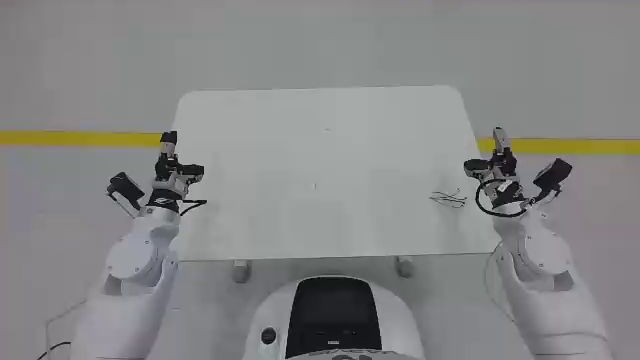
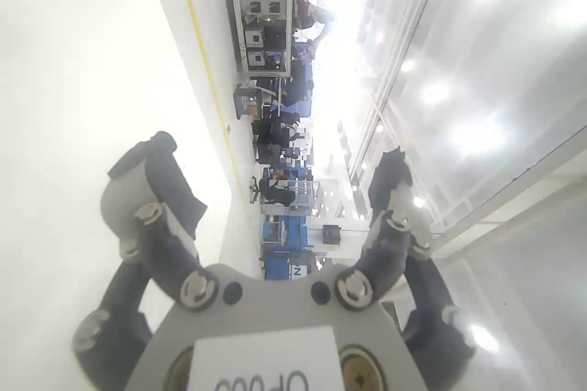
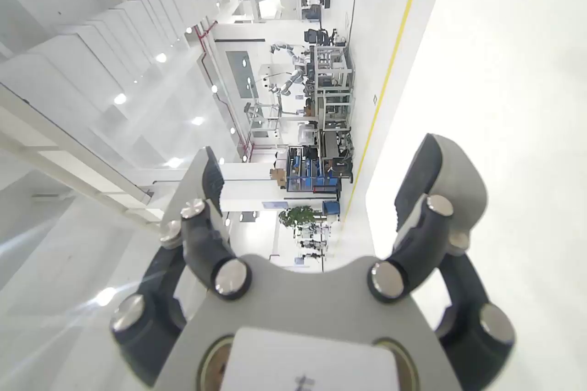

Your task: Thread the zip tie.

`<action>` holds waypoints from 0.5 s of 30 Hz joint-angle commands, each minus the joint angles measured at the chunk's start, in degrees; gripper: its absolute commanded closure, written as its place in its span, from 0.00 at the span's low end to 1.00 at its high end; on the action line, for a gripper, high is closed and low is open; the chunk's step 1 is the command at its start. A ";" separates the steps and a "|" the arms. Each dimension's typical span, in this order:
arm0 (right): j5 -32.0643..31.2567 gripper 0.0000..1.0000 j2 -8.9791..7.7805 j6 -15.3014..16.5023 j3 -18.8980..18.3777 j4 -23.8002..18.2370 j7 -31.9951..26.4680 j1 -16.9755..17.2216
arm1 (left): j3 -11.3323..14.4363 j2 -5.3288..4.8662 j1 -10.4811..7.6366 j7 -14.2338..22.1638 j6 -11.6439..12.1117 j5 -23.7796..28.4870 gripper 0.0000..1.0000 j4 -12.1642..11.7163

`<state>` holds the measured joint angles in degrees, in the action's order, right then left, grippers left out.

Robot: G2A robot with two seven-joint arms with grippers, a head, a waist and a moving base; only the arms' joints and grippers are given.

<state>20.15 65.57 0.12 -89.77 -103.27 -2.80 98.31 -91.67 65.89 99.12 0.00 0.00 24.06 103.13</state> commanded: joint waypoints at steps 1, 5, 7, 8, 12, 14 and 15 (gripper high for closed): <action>-8.50 0.00 -0.12 -0.20 1.18 0.36 -3.03 -0.62 | 0.00 0.00 0.00 0.00 0.00 0.00 0.00 0.00; -13.65 0.00 -0.32 -1.91 3.13 1.40 -7.86 -1.46 | 0.00 0.00 0.00 0.00 0.00 0.00 0.00 0.00; -14.70 0.00 -0.32 -1.89 3.17 1.68 -7.50 -1.69 | 0.00 0.00 0.00 0.00 0.00 0.00 0.00 0.00; -14.70 0.00 -0.32 -1.89 3.17 1.68 -7.50 -1.69 | 0.00 0.00 0.00 0.00 0.00 0.00 0.00 0.00; -14.70 0.00 -0.32 -1.89 3.17 1.68 -7.50 -1.69 | 0.00 0.00 0.00 0.00 0.00 0.00 0.00 0.00; -14.70 0.00 -0.32 -1.89 3.17 1.68 -7.50 -1.69 | 0.00 0.00 0.00 0.00 0.00 0.00 0.00 0.00; -16.28 0.00 -0.45 -1.41 2.65 1.13 -7.69 -2.15 | 0.00 0.00 0.00 0.00 0.00 0.00 0.00 0.00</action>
<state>5.44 65.24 -1.75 -86.62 -101.61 -10.31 96.60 -91.67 65.89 99.12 0.00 0.00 24.06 103.13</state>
